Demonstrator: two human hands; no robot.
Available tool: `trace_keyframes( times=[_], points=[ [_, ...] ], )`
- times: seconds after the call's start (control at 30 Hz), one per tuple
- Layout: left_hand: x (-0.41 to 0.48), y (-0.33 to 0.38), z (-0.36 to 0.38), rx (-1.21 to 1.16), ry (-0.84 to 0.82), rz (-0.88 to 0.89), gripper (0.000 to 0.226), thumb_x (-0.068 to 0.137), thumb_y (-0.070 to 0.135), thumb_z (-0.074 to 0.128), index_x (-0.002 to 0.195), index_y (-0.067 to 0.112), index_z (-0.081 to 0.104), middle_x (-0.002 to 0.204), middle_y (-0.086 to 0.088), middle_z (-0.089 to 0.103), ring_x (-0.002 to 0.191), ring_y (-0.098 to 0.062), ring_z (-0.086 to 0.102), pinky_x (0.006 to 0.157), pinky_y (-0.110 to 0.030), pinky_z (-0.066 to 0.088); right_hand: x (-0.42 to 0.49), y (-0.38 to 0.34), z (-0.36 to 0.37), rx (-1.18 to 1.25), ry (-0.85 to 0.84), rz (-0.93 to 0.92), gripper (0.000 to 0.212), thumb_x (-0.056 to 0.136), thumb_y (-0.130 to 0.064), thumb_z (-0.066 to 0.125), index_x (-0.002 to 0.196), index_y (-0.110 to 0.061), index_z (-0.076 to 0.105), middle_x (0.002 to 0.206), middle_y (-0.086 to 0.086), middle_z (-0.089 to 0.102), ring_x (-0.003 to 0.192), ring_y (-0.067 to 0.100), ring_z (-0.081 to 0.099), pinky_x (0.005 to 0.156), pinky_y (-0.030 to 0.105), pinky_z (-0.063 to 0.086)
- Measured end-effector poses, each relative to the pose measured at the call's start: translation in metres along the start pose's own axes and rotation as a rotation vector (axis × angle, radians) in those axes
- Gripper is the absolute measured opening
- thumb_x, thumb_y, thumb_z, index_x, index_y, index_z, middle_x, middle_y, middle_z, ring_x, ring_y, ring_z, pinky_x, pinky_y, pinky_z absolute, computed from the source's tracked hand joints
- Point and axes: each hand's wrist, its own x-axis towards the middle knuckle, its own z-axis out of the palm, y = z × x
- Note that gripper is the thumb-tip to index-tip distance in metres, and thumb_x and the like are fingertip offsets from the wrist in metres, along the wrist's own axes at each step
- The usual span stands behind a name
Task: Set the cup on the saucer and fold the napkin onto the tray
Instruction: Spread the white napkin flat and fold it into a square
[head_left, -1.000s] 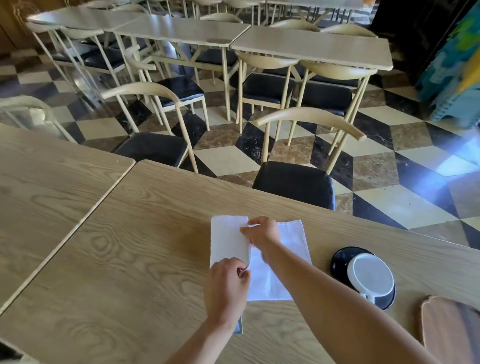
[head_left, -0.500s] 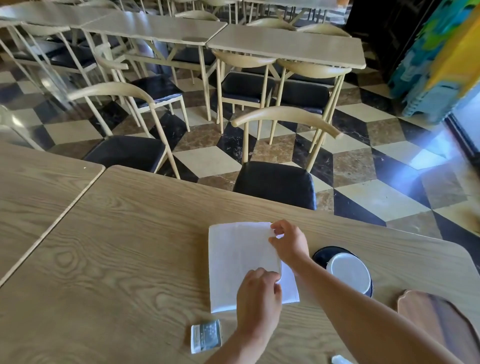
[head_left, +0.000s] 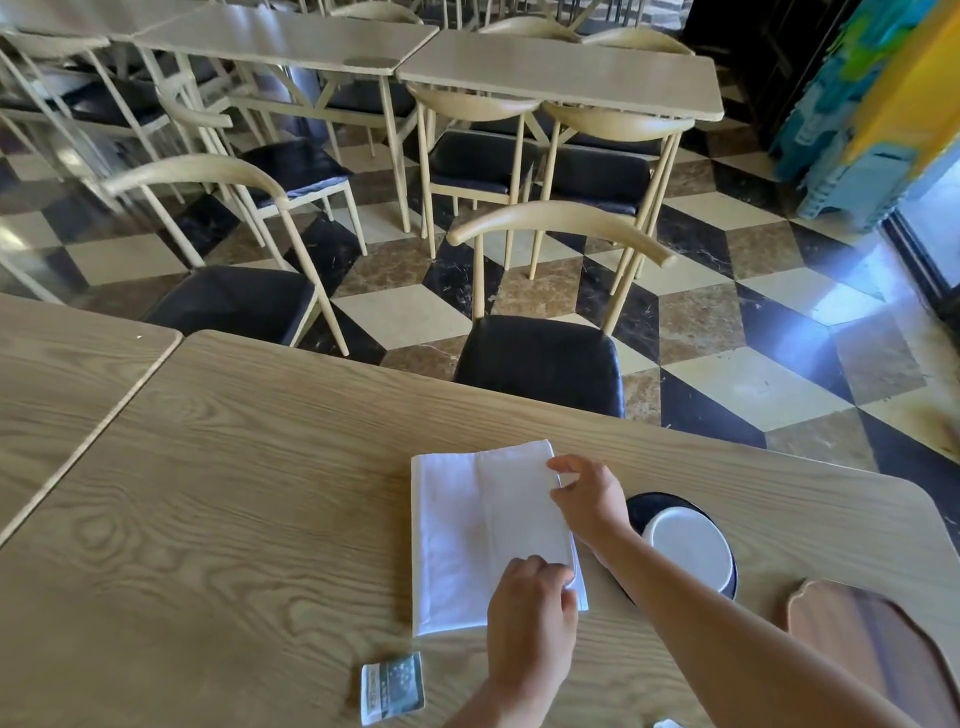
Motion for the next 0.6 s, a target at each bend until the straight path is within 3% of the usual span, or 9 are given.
trace_keyframes(
  times=[0.07, 0.17, 0.27, 0.33, 0.47, 0.53, 0.6],
  points=[
    [0.002, 0.001, 0.002, -0.008, -0.014, 0.005, 0.022, 0.056, 0.015, 0.081, 0.062, 0.026, 0.064, 0.055, 0.01, 0.054, 0.056, -0.008, 0.052, 0.047, -0.018, 0.037, 0.002, 0.001, 0.001, -0.016, -0.003, -0.006, 0.04, 0.083, -0.003, 0.061, 0.111, -0.03, 0.069, 0.112, -0.014, 0.067, 0.083, 0.009, 0.065, 0.062, 0.016, 0.044],
    [0.005, 0.001, 0.008, -0.019, -0.043, -0.006, 0.019, 0.06, 0.015, 0.079, 0.061, 0.025, 0.063, 0.056, 0.008, 0.056, 0.058, -0.01, 0.054, 0.047, -0.021, 0.039, 0.004, 0.005, 0.002, -0.072, -0.006, -0.006, 0.042, 0.083, 0.0, 0.06, 0.117, -0.024, 0.067, 0.118, -0.007, 0.068, 0.091, 0.016, 0.065, 0.074, 0.022, 0.046],
    [0.006, -0.006, 0.018, -0.053, -0.122, 0.017, 0.004, 0.078, 0.019, 0.066, 0.078, 0.022, 0.067, 0.077, 0.005, 0.067, 0.081, -0.017, 0.06, 0.065, -0.026, 0.046, 0.002, 0.009, 0.004, -0.18, -0.029, -0.06, 0.048, 0.081, 0.006, 0.056, 0.12, -0.018, 0.066, 0.123, -0.001, 0.063, 0.1, 0.021, 0.063, 0.082, 0.026, 0.046],
    [0.004, -0.014, 0.018, -0.074, -0.175, 0.075, 0.012, 0.081, 0.021, 0.059, 0.089, 0.024, 0.068, 0.086, 0.005, 0.069, 0.09, -0.019, 0.06, 0.075, -0.029, 0.046, -0.002, 0.011, 0.005, -0.245, -0.035, -0.105, 0.048, 0.08, 0.007, 0.054, 0.121, -0.017, 0.066, 0.124, 0.0, 0.058, 0.106, 0.023, 0.059, 0.084, 0.027, 0.047],
    [-0.003, -0.049, 0.004, -0.001, 0.033, 0.146, 0.031, 0.066, 0.017, 0.074, 0.094, 0.027, 0.068, 0.1, 0.004, 0.066, 0.097, -0.016, 0.063, 0.08, -0.028, 0.051, -0.02, 0.014, 0.005, -0.393, -0.015, -0.262, 0.048, 0.08, 0.005, 0.054, 0.123, -0.016, 0.063, 0.132, 0.0, 0.053, 0.115, 0.026, 0.05, 0.088, 0.032, 0.048],
    [-0.002, -0.077, -0.004, 0.096, 0.102, 0.108, 0.042, 0.069, 0.02, 0.076, 0.109, 0.021, 0.066, 0.121, -0.006, 0.062, 0.117, -0.026, 0.059, 0.093, -0.037, 0.052, -0.034, 0.018, 0.007, -0.503, -0.022, -0.377, 0.048, 0.082, 0.002, 0.054, 0.127, -0.015, 0.061, 0.145, 0.002, 0.048, 0.125, 0.029, 0.046, 0.092, 0.04, 0.051],
    [0.004, -0.106, -0.011, 0.206, 0.106, 0.063, 0.057, 0.075, 0.026, 0.075, 0.128, 0.012, 0.058, 0.141, -0.016, 0.05, 0.133, -0.036, 0.047, 0.104, -0.05, 0.045, -0.05, 0.028, 0.014, -0.573, -0.048, -0.463, 0.05, 0.088, -0.004, 0.053, 0.137, -0.013, 0.054, 0.157, 0.003, 0.037, 0.142, 0.03, 0.034, 0.108, 0.044, 0.043]
  ],
)
